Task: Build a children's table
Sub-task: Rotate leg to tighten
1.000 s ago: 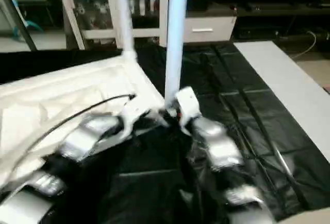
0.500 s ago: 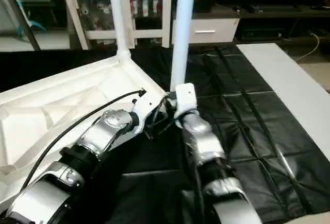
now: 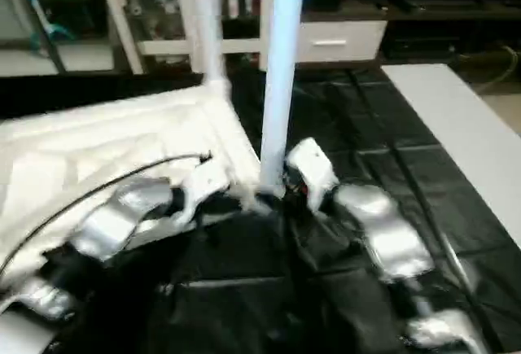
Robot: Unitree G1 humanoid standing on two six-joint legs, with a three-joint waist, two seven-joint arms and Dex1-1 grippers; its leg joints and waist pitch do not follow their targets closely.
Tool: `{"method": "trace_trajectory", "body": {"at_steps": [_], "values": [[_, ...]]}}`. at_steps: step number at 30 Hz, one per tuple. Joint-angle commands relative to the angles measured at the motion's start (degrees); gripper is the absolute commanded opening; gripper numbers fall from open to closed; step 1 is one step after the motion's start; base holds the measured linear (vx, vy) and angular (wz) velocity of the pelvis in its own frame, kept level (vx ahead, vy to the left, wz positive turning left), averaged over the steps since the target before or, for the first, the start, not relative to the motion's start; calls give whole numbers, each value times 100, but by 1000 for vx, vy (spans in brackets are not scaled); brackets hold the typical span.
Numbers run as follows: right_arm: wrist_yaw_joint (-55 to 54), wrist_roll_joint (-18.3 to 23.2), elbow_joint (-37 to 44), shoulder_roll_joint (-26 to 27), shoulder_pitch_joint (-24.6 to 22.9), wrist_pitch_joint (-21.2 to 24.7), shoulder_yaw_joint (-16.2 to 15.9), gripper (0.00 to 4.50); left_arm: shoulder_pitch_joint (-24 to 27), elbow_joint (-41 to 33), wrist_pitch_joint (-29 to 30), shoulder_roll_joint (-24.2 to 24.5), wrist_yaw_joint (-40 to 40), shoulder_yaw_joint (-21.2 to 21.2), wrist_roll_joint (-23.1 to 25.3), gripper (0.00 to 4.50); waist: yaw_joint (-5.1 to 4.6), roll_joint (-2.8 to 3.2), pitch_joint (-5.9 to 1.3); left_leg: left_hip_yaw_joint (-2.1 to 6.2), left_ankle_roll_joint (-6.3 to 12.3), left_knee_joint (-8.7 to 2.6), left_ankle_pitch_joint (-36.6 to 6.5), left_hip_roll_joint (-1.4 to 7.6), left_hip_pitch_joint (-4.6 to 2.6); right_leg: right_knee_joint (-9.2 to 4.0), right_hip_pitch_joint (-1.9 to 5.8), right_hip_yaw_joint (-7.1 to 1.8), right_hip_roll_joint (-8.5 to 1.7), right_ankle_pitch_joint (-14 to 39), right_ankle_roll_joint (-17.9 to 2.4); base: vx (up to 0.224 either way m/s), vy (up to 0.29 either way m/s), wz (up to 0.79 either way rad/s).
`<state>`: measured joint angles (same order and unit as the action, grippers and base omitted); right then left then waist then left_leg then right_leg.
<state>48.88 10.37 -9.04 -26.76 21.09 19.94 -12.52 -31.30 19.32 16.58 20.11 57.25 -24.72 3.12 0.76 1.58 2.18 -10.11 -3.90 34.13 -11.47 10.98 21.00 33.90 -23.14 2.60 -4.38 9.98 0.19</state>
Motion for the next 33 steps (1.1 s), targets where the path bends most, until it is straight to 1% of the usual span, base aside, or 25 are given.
{"method": "trace_trajectory", "body": {"at_steps": [1, 2, 3, 4, 5, 6, 7, 8, 9, 11, 13, 15, 17, 21, 22, 23, 24, 25, 26, 27, 28, 29, 31, 32, 33], "values": [[359, 92, 252, -139, -27, 27, -124, 415, 160, -55, 178, 99, 296, -321, 72, 0, 5, -18, -280, 29, 357, -441, -1384, 203, -38, -374, 280, -201, -297, 1024, -1536, 0, 0, 0], [534, 130, 335, -288, -70, 53, -153, 415, 215, -194, 196, 196, 426, -346, 47, 0, 23, -18, -272, 34, 291, -451, -1537, 215, -62, -403, 271, -205, -302, 1319, -1451, 0, 0, 0], [647, 161, 386, -379, -96, 74, -169, 415, 251, -288, 235, 257, 505, -361, 25, 0, 19, -28, -267, 33, 264, -455, -1598, 218, -72, -409, 256, -212, -303, 1435, -1425, 0, 0, 0], [911, 252, 491, -574, -156, 182, -206, 415, 325, -453, 272, 386, 658, -392, -5, 0, 14, -24, -259, 44, 228, -467, -1659, 215, -53, -416, 268, -215, -312, 1615, -1360, 0, 0, 0], [1028, 270, 550, -648, -188, 207, -218, 415, 356, -531, 315, 430, 702, -398, -10, 0, 23, -38, -262, 47, 211, -468, -1673, 220, -62, -427, 261, -221, -309, 1691, -1302, 0, 0, 0], [1078, 259, 578, -687, -209, 207, -224, 415, 375, -574, 347, 452, 711, -395, -7, 0, 20, -36, -263, 46, 210, -467, -1652, 221, -64, -421, 256, -226, -307, 1666, -1300, 0, 0, 0], [1087, 231, 586, -698, -220, 209, -216, 415, 394, -623, 384, 473, 722, -391, -7, 0, 19, -30, -263, 41, 218, -460, -1578, 214, -51, -418, 252, -226, -304, 1580, -1311, 0, 0, 0], [976, 121, 486, -632, -201, 125, -209, 415, 421, -688, 432, 504, 743, -394, -11, 0, 14, -25, -267, 39, 216, -456, -1551, 205, -46, -419, 249, -220, -301, 1564, -1321, 0, 0, 0], [965, 114, 478, -626, -199, 120, -209, 415, 423, -691, 435, 505, 744, -395, -12, 0, 13, -32, -274, 36, 210, -447, -1513, 197, -46, -415, 245, -220, -300, 1551, -1324, 0, 0, 0], [914, 52, 406, -589, -171, 57, -222, 415, 428, -715, 455, 511, 769, -396, -7, 0, 13, -24, -279, 42, 208, -445, -1460, 194, -41, -410, 254, -216, -300, 1533, -1315, 0, 0, 0], [784, -37, 263, -520, -86, 30, -258, 415, 442, -771, 494, 530, 801, -408, -6, 0, 5, -23, -286, 43, 200, -444, -1378, 194, -36, -394, 256, -211, -294, 1401, -1353, 0, 0, 0], [789, -26, 258, -514, -70, 50, -261, 415, 446, -796, 512, 538, 801, -412, -12, 0, 10, -12, -297, 43, 214, -435, -1321, 194, -39, -379, 267, -211, -291, 1249, -1390, 0, 0, 0], [848, 20, 264, -486, -43, 95, -273, 415, 455, -850, 555, 550, 805, -426, -22, 0, 7, -18, -306, 39, 256, -426, -1235, 193, -35, -358, 282, -209, -290, 1047, -1444, 0, 0, 0], [1028, 67, 216, -426, -20, 149, -321, 415, 466, -903, 608, 546, 800, -439, -23, 0, 10, -18, -306, 34, 288, -419, -1202, 190, -35, -356, 289, -207, -291, 1006, -1482, 0, 0, 0], [1071, 64, 206, -425, -22, 145, -343, 398, 468, -907, 614, 546, 799, -440, -22, 0, 8, -19, -303, 34, 288, -419, -1226, 190, -37, -358, 283, -205, -290, 1036, -1493, 0, 0, 0], [1102, 61, 202, -427, -25, 140, -360, 398, 469, -910, 617, 546, 800, -441, -22, 0, 9, -20, -302, 34, 282, -419, -1266, 188, -39, -362, 284, -202, -288, 1088, -1489, 0, 0, 0], [1163, 61, 190, -445, -30, 121, -405, 380, 470, -918, 628, 543, 795, -444, -20, 0, 11, -24, -302, 34, 280, -420, -1266, 190, -40, -362, 286, -203, -289, 1094, -1486, 0, 0, 0], [1208, 63, 185, -454, -39, 113, -433, 380, 473, -923, 636, 543, 792, -446, -19, 0, 10, -21, -301, 37, 278, -422, -1271, 191, -38, -360, 288, -203, -288, 1105, -1477, 0, 0, 0], [1226, 65, 183, -457, -42, 110, -443, 377, 474, -926, 640, 543, 790, -447, -19, 0, 13, -22, -305, 36, 279, -418, -1245, 192, -39, -358, 290, -207, -291, 1081, -1472, 0, 0, 0], [1236, 66, 182, -458, -44, 109, -449, 355, 475, -927, 643, 543, 789, -448, -19, 0, 13, -22, -304, 38, 282, -419, -1226, 194, -38, -355, 290, -206, -290, 1062, -1473, 0, 0, 0], [1251, 66, 175, -459, -48, 106, -456, 355, 473, -930, 650, 540, 787, -451, -19, 0, 12, -29, -307, 35, 286, -415, -1192, 192, -40, -352, 291, -206, -287, 1016, -1481, 0, 0, 0], [1273, 67, 165, -454, -48, 104, -462, 344, 473, -933, 658, 537, 781, -451, -18, 0, 16, -23, -309, 34, 291, -412, -1168, 192, -40, -348, 292, -207, -290, 985, -1494, 0, 0, 0], [1282, 49, 120, -422, -30, 99, -462, 326, 473, -945, 672, 533, 775, -455, -16, 0, 14, -33, -308, 32, 299, -410, -1159, 189, -38, -351, 293, -206, -289, 991, -1503, 0, 0, 0], [1280, 42, 88, -402, -12, 88, -455, 326, 475, -949, 678, 528, 770, -454, -17, 0, 17, -30, -312, 32, 306, -406, -1126, 187, -35, -344, 299, -207, -290, 962, -1505, 0, 0, 0], [1270, 36, 46, -378, 18, 80, -442, 309, 477, -952, 679, 528, 768, -454, -17, 0, 16, -30, -312, 31, 310, -404, -1117, 187, -36, -341, 297, -207, -289, 953, -1509, 0, 0, 0]]}}
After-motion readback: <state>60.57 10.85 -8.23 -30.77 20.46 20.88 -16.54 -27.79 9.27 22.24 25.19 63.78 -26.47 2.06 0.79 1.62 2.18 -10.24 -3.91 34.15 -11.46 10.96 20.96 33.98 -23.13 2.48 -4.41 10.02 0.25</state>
